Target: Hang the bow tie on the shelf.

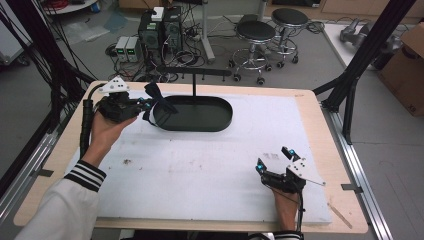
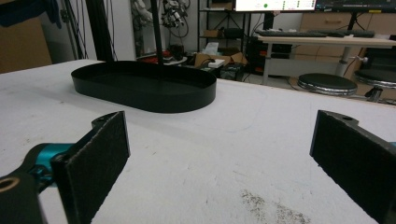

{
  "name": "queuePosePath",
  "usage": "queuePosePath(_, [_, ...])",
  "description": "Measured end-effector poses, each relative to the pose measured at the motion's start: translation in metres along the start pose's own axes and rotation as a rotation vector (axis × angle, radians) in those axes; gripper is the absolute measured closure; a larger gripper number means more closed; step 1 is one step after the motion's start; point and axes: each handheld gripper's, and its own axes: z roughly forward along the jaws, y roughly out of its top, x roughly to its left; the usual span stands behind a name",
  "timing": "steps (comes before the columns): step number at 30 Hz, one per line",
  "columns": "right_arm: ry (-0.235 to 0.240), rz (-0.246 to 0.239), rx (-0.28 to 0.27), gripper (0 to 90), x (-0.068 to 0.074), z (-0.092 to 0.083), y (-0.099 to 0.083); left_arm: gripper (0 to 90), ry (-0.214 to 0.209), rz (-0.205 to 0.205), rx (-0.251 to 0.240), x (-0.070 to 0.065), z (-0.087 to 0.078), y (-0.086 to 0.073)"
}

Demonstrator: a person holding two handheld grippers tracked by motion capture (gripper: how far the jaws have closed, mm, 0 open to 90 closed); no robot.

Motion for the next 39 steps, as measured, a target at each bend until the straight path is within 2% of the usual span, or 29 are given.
queuePosePath(3, [-0.001,0.000,-0.001,3.7,0.000,0.000,0.000,88.6,-0.009,0.001,-0.004,-0.001,0.004,0.005])
queuePosePath(7, [0.000,0.002,-0.005,3.7,0.000,0.000,0.000,88.6,-0.005,0.031,0.001,-0.003,0.011,0.016])
queuePosePath(11, [0.000,0.000,-0.007,3.7,0.000,0.000,0.000,88.6,0.003,0.048,-0.019,-0.003,0.018,0.028])
queuePosePath(14, [-0.002,-0.005,-0.013,3.7,-0.001,0.000,0.000,88.7,0.002,0.048,-0.036,-0.002,0.021,0.032])
queuePosePath(16, [-0.004,-0.001,-0.011,3.8,0.000,-0.001,0.000,88.6,0.000,0.033,-0.048,-0.001,0.025,0.035])
queuePosePath(17, [-0.004,-0.001,-0.011,3.8,0.000,-0.001,0.000,88.6,0.012,0.044,-0.052,-0.001,0.029,0.037])
queuePosePath(27, [0.000,0.011,-0.010,3.7,-0.001,-0.001,0.000,88.7,0.034,0.045,-0.068,-0.001,0.044,0.042])
queuePosePath(33, [-0.001,0.012,-0.011,3.7,-0.001,-0.001,0.000,88.7,0.053,0.046,-0.083,0.007,0.047,0.046])
queuePosePath(39, [-0.002,0.010,-0.016,3.8,-0.002,-0.001,0.000,88.7,0.054,0.042,-0.090,0.011,0.052,0.051])
